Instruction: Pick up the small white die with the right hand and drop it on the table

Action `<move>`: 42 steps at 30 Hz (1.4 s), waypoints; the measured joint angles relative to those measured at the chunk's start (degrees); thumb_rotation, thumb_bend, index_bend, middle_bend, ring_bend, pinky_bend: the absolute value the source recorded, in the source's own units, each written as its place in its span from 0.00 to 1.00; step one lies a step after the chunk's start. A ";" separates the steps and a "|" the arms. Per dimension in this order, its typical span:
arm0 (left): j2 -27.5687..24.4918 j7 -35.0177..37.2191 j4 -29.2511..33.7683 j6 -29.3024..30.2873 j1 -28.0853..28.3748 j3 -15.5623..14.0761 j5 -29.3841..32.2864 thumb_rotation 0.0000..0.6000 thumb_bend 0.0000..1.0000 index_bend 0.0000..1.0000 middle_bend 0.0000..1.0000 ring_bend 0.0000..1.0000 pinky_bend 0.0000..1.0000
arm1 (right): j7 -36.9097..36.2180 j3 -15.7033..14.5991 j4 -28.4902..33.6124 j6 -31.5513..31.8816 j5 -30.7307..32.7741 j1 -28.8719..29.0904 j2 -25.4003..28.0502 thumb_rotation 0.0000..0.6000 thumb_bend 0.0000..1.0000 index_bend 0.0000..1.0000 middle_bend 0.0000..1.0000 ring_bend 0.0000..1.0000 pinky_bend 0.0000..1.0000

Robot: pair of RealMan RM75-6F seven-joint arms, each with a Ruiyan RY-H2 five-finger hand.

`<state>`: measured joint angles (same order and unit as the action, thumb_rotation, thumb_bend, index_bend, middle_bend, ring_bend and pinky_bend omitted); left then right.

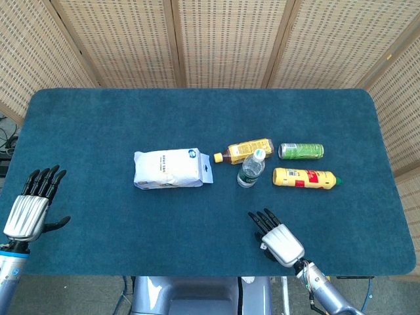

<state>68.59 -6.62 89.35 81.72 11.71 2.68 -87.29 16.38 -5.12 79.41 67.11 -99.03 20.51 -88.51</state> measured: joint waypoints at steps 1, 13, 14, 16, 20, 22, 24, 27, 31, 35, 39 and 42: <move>-0.01 0.04 0.00 0.02 -0.01 0.00 -0.01 1.00 0.03 0.00 0.00 0.00 0.00 | 0.01 -0.02 -0.04 -0.02 0.03 0.04 -0.05 1.00 0.31 0.48 0.01 0.00 0.00; -0.06 0.19 -0.05 -0.01 0.01 0.04 0.07 1.00 0.03 0.00 0.00 0.00 0.00 | 0.16 -0.23 -0.18 -0.11 0.54 0.30 -0.24 1.00 0.31 0.48 0.01 0.00 0.00; -0.07 0.16 -0.02 -0.05 0.03 0.05 0.08 1.00 0.03 0.00 0.00 0.00 0.00 | 0.19 -0.25 -0.18 -0.16 0.60 0.33 -0.26 1.00 0.31 0.48 0.01 0.00 0.00; -0.06 0.10 0.01 -0.07 0.05 0.03 0.05 1.00 0.03 0.00 0.00 0.00 0.00 | 0.24 -0.30 -0.21 -0.22 0.65 0.37 -0.31 1.00 0.31 0.48 0.01 0.00 0.00; -0.05 0.10 0.01 -0.04 0.03 0.02 0.06 1.00 0.03 0.00 0.00 0.00 0.00 | 0.27 -0.36 -0.36 -0.46 0.91 0.49 -0.45 1.00 0.31 0.48 0.01 0.00 0.00; -0.06 0.17 -0.01 -0.02 0.01 0.05 0.10 1.00 0.03 0.00 0.00 0.00 0.00 | 0.28 -0.43 -0.45 -0.50 0.97 0.52 -0.53 1.00 0.31 0.48 0.01 0.00 0.00; -0.07 0.21 -0.02 -0.01 0.00 0.05 0.11 1.00 0.03 0.00 0.00 0.00 0.00 | 0.32 -0.49 -0.56 -0.54 1.04 0.55 -0.60 1.00 0.31 0.49 0.01 0.00 0.00; -0.09 0.18 -0.01 0.01 0.01 0.03 0.05 1.00 0.03 0.00 0.00 0.00 0.00 | 0.40 -0.46 -0.65 -0.59 1.27 0.55 -0.62 1.00 0.31 0.49 0.01 0.00 0.00; -0.07 0.15 -0.01 -0.08 0.03 0.02 0.10 1.00 0.03 0.00 0.00 0.00 0.00 | 0.52 -0.45 -0.74 -0.65 1.55 0.54 -0.58 1.00 0.31 0.50 0.01 0.00 0.00; -0.03 0.04 -0.01 -0.13 0.07 0.02 0.09 1.00 0.03 0.00 0.00 0.00 0.00 | 0.65 -0.48 -0.76 -0.74 1.77 0.60 -0.54 1.00 0.31 0.50 0.02 0.00 0.00; 0.01 -0.05 -0.01 -0.24 0.11 0.07 0.26 1.00 0.03 0.00 0.00 0.00 0.00 | 0.55 -0.52 -0.74 -0.78 1.90 0.65 -0.56 1.00 0.31 0.51 0.02 0.00 0.00; 0.03 -0.15 0.01 -0.28 0.14 0.05 0.24 1.00 0.03 0.00 0.00 0.00 0.00 | 0.76 -0.67 -0.79 -0.77 1.89 0.63 -0.65 1.00 0.31 0.52 0.02 0.00 0.00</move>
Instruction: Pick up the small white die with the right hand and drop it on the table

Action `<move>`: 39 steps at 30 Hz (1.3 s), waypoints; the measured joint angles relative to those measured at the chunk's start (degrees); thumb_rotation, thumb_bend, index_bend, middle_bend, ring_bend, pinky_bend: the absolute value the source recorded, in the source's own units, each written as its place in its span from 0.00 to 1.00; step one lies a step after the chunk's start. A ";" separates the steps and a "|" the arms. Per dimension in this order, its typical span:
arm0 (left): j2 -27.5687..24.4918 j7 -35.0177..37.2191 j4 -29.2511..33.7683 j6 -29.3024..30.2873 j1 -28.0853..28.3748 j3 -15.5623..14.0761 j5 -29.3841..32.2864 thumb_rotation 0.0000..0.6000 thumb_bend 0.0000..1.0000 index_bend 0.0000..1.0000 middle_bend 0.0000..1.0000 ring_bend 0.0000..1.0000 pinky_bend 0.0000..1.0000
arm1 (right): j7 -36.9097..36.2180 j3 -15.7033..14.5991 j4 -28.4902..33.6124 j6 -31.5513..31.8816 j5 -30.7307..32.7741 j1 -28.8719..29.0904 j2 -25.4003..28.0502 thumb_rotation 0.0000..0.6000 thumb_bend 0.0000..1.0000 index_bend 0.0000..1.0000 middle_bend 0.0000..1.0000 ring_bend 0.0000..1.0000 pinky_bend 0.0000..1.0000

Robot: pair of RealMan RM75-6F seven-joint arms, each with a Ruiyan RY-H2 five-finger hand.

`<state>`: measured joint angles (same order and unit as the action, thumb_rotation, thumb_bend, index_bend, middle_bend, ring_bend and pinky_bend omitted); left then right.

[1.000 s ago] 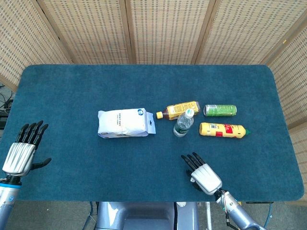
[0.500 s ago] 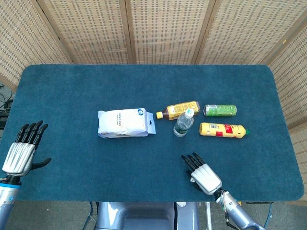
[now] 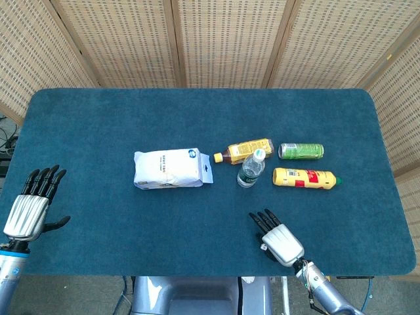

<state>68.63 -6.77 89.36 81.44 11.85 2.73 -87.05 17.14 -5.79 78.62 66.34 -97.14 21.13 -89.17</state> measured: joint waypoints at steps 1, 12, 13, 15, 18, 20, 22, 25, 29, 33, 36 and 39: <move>0.01 -0.02 0.03 0.03 -0.01 -0.02 -0.03 1.00 0.03 0.00 0.00 0.00 0.00 | 0.07 -0.04 0.00 0.01 -0.01 -0.01 -0.03 1.00 0.31 0.52 0.02 0.00 0.00; -0.21 0.67 -0.08 0.44 -0.17 0.08 -0.10 1.00 0.03 0.00 0.00 0.00 0.00 | 0.94 0.48 1.27 0.79 0.24 -0.04 0.60 1.00 0.31 0.53 0.03 0.00 0.00; -0.20 0.67 -0.08 0.44 -0.17 0.07 -0.12 1.00 0.03 0.00 0.00 0.00 0.00 | 1.08 0.61 1.51 0.90 0.31 -0.03 0.79 1.00 0.31 0.53 0.03 0.00 0.00; -0.20 0.64 -0.09 0.45 -0.16 0.06 -0.16 1.00 0.03 0.00 0.00 0.00 0.00 | 1.27 0.91 2.09 1.14 0.50 -0.01 1.22 1.00 0.31 0.53 0.03 0.00 0.00; -0.20 0.61 -0.06 0.46 -0.17 0.07 -0.12 1.00 0.03 0.00 0.00 0.00 0.00 | 1.54 1.42 3.20 1.61 0.75 0.03 2.08 1.00 0.31 0.53 0.03 0.00 0.00; -0.21 0.61 -0.04 0.46 -0.19 0.07 -0.08 1.00 0.03 0.00 0.00 0.00 0.00 | 1.82 1.75 3.92 1.95 0.89 0.04 2.67 1.00 0.31 0.53 0.03 0.00 0.00; -0.22 0.59 -0.03 0.44 -0.19 0.05 -0.10 1.00 0.03 0.00 0.00 0.00 0.00 | 2.22 2.24 4.77 2.31 1.19 0.05 3.41 1.00 0.31 0.53 0.03 0.00 0.00; -0.24 0.56 0.00 0.46 -0.20 0.02 -0.16 1.00 0.03 0.00 0.00 0.00 0.00 | 2.76 3.13 6.02 2.79 1.83 0.09 4.71 1.00 0.31 0.53 0.03 0.00 0.00; -0.20 0.45 0.01 0.38 -0.16 0.01 -0.17 1.00 0.03 0.00 0.00 0.00 0.00 | 3.21 4.90 8.16 3.64 3.20 0.14 7.22 1.00 0.31 0.53 0.03 0.00 0.00; -0.13 0.25 0.04 0.31 -0.11 -0.05 -0.25 1.00 0.03 0.00 0.00 0.00 0.00 | 3.42 7.36 10.58 4.70 5.29 0.19 10.63 1.00 0.31 0.53 0.03 0.00 0.00; -0.07 0.00 0.11 0.33 -0.12 -0.11 -0.34 1.00 0.03 0.00 0.00 0.00 0.00 | 3.44 9.18 11.69 5.01 7.34 0.33 12.70 1.00 0.31 0.53 0.03 0.00 0.00; -0.01 -0.21 0.18 0.31 -0.11 -0.14 -0.37 1.00 0.03 0.00 0.00 0.00 0.00 | 3.44 10.50 12.30 4.98 9.07 0.59 13.98 1.00 0.31 0.53 0.03 0.00 0.00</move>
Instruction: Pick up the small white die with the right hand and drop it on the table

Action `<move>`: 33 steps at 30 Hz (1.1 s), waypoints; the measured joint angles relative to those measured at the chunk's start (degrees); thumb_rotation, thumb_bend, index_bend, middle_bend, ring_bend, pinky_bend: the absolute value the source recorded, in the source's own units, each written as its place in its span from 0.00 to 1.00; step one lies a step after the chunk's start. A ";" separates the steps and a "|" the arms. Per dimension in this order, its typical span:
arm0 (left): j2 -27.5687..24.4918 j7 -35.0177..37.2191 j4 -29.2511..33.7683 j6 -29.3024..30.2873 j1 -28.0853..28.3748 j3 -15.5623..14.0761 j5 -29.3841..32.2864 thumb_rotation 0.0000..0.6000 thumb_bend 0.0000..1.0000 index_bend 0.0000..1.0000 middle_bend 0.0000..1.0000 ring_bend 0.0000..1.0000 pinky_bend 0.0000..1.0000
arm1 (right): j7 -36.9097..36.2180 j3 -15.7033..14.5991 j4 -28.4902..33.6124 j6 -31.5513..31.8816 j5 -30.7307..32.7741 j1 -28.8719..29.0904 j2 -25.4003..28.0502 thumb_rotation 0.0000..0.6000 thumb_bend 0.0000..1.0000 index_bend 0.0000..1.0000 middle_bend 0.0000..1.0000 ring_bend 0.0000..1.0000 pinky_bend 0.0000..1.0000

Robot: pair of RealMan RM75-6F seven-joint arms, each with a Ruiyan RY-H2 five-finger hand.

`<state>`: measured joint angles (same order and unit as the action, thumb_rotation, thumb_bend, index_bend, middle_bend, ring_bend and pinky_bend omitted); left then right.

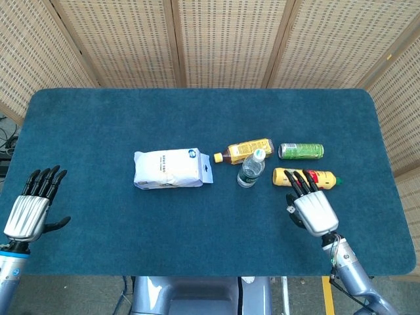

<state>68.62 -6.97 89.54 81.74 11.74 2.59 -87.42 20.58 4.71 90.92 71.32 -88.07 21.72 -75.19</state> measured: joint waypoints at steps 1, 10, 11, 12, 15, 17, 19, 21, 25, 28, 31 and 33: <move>0.00 -0.03 0.02 0.00 0.00 0.01 0.02 1.00 0.03 0.00 0.00 0.00 0.00 | 0.01 0.25 0.09 -0.04 0.42 0.07 0.21 1.00 0.31 0.53 0.03 0.00 0.00; -0.02 0.00 0.05 0.00 -0.01 0.00 0.04 1.00 0.03 0.00 0.00 0.00 0.00 | -1.34 0.98 0.07 -0.33 2.35 0.17 1.10 1.00 0.26 0.52 0.00 0.00 0.00; -0.02 -0.01 0.06 0.00 -0.01 0.01 0.03 1.00 0.03 0.00 0.00 0.00 0.00 | -1.42 0.88 -0.10 -0.51 2.49 0.17 1.06 1.00 0.26 0.51 0.00 0.00 0.00; -0.01 -0.03 0.07 0.00 0.00 0.01 0.03 1.00 0.03 0.00 0.00 0.00 0.00 | -1.52 0.80 -0.24 -0.72 2.63 0.18 1.01 1.00 0.26 0.51 0.00 0.00 0.00; -0.01 -0.11 0.11 -0.01 -0.01 -0.03 0.00 1.00 0.03 0.00 0.00 0.00 0.00 | -1.93 0.64 -0.81 -1.00 2.95 0.23 0.83 1.00 0.26 0.48 0.00 0.00 0.00; 0.00 -0.18 0.14 0.01 -0.02 -0.06 -0.07 1.00 0.03 0.00 0.00 0.00 0.00 | -2.22 0.65 -1.15 -0.96 3.16 0.22 0.74 1.00 0.26 0.47 0.00 0.00 0.00; 0.03 -0.22 0.11 0.03 -0.02 -0.09 -0.14 1.00 0.03 0.00 0.00 0.00 0.00 | -2.52 0.69 -1.48 -0.86 3.43 0.15 0.71 1.00 0.26 0.47 0.00 0.00 0.00; 0.06 -0.25 0.09 0.00 0.00 -0.10 -0.16 1.00 0.03 0.00 0.00 0.00 0.00 | -2.80 0.70 -1.76 -0.78 3.62 0.08 0.74 1.00 0.26 0.47 0.00 0.00 0.00; 0.10 -0.31 0.09 0.00 0.03 -0.13 -0.23 1.00 0.03 0.00 0.00 0.00 0.00 | -3.46 0.52 -2.39 -0.76 3.93 -0.11 0.69 1.00 0.26 0.47 0.00 0.00 0.00; 0.09 -0.33 0.10 0.03 -0.01 -0.16 -0.27 1.00 0.03 0.00 0.00 0.00 0.00 | -4.34 0.21 -3.09 -0.70 4.04 -0.38 0.56 1.00 0.26 0.47 0.00 0.00 0.00; 0.13 -0.46 0.11 -0.03 0.03 -0.20 -0.30 1.00 0.03 0.00 0.00 0.00 0.00 | -5.37 -0.06 -3.86 -0.64 4.24 -0.72 0.39 1.00 0.26 0.47 0.00 0.00 0.00; 0.19 -0.62 0.11 -0.09 0.07 -0.22 -0.35 1.00 0.03 0.00 0.00 0.00 0.00 | -6.30 -0.35 -4.67 -0.58 4.37 -1.03 0.18 1.00 0.26 0.47 0.00 0.00 0.00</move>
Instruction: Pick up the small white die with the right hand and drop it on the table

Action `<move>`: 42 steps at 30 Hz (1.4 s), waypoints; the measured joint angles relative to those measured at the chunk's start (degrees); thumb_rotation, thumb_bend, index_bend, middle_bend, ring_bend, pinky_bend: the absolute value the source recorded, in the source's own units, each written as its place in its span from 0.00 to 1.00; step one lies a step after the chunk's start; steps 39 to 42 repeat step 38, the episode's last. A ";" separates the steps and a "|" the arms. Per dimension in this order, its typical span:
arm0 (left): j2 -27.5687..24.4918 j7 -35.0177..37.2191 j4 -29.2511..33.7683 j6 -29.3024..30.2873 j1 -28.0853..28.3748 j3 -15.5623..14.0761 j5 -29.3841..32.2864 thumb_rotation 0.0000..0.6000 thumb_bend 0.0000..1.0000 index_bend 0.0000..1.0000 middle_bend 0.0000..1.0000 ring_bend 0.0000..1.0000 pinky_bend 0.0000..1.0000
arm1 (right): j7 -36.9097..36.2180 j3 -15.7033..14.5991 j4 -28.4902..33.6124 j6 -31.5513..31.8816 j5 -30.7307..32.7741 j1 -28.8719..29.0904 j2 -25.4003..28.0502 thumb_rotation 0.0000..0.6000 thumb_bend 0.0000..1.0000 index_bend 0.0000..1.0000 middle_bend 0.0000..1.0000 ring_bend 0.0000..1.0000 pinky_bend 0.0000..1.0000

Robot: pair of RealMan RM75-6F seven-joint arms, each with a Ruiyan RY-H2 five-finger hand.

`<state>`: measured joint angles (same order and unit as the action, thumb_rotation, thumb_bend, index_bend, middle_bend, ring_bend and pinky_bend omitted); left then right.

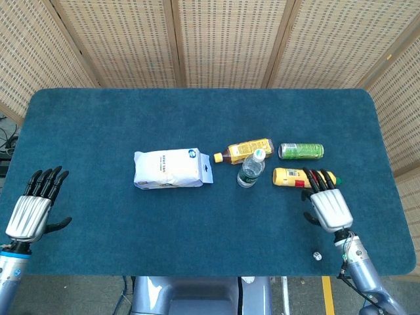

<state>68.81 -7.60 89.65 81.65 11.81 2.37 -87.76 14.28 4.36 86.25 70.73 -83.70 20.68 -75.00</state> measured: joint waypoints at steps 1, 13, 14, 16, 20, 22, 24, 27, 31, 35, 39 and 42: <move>0.02 -0.06 0.01 -0.03 0.01 -0.02 -0.01 1.00 0.03 0.00 0.00 0.00 0.00 | -0.37 -0.14 -0.35 0.03 0.02 -0.13 -0.10 1.00 0.26 0.47 0.00 0.00 0.00; 0.14 -0.43 0.03 -0.18 0.07 -0.05 0.04 1.00 0.03 0.00 0.00 0.00 0.00 | -4.50 -1.74 -3.29 3.00 -1.17 -2.61 -0.81 1.00 0.26 0.40 0.00 0.00 0.00; 0.16 -0.49 0.03 -0.23 0.09 -0.04 0.07 1.00 0.03 0.00 0.00 0.00 0.00 | -4.66 -1.92 -3.37 3.57 -1.35 -3.01 -0.74 1.00 0.26 0.37 0.00 0.00 0.00; 0.17 -0.51 0.03 -0.22 0.09 -0.05 0.08 1.00 0.03 0.00 0.00 0.00 0.00 | -4.80 -2.20 -3.43 4.60 -1.71 -3.65 -0.56 1.00 0.26 0.29 0.00 0.00 0.00; 0.17 -0.47 0.04 0.04 -0.03 -0.06 -0.02 1.00 0.03 0.00 0.00 0.00 0.00 | -3.54 -2.79 -3.20 7.91 -2.41 -5.65 0.03 1.00 0.26 0.13 0.00 0.00 0.00; 0.19 -0.47 0.02 0.00 -0.01 -0.08 -0.03 1.00 0.03 0.00 0.00 0.00 0.00 | -2.65 -2.96 -3.05 9.73 -2.69 -6.65 0.29 1.00 0.26 0.09 0.00 0.00 0.00; 0.25 -0.56 -0.06 -0.13 0.03 -0.13 -0.03 1.00 0.03 0.00 0.00 0.00 0.00 | -2.03 -3.13 -3.09 12.31 -3.27 -7.93 0.48 1.00 0.26 0.05 0.00 0.00 0.00; 0.37 -0.77 -0.14 -0.19 0.08 -0.19 -0.15 1.00 0.03 0.00 0.00 0.00 0.00 | -2.23 -3.41 -3.52 15.83 -4.02 -10.11 0.76 1.00 0.26 0.00 0.00 0.00 0.00; 0.53 -0.83 -0.42 -0.26 0.10 -0.17 -0.03 1.00 0.03 0.00 0.00 0.00 0.00 | -4.58 -3.75 -4.98 17.93 -4.07 -12.36 1.14 1.00 0.26 0.00 0.00 0.00 0.00; 0.67 -0.84 -0.70 -0.55 0.20 -0.07 0.30 1.00 0.03 0.00 0.00 0.00 0.00 | -7.23 -3.80 -7.53 19.07 -3.60 -13.96 1.08 1.00 0.26 0.00 0.00 0.00 0.00; 0.70 -0.74 -0.75 -0.41 0.20 -0.03 0.19 1.00 0.03 0.00 0.00 0.00 0.00 | -8.48 -3.54 -8.31 19.82 -3.15 -14.71 1.12 1.00 0.26 0.00 0.00 0.00 0.00; 0.70 -0.74 -0.75 -0.41 0.20 -0.03 0.19 1.00 0.03 0.00 0.00 0.00 0.00 | -8.48 -3.54 -8.31 19.82 -3.15 -14.71 1.12 1.00 0.26 0.00 0.00 0.00 0.00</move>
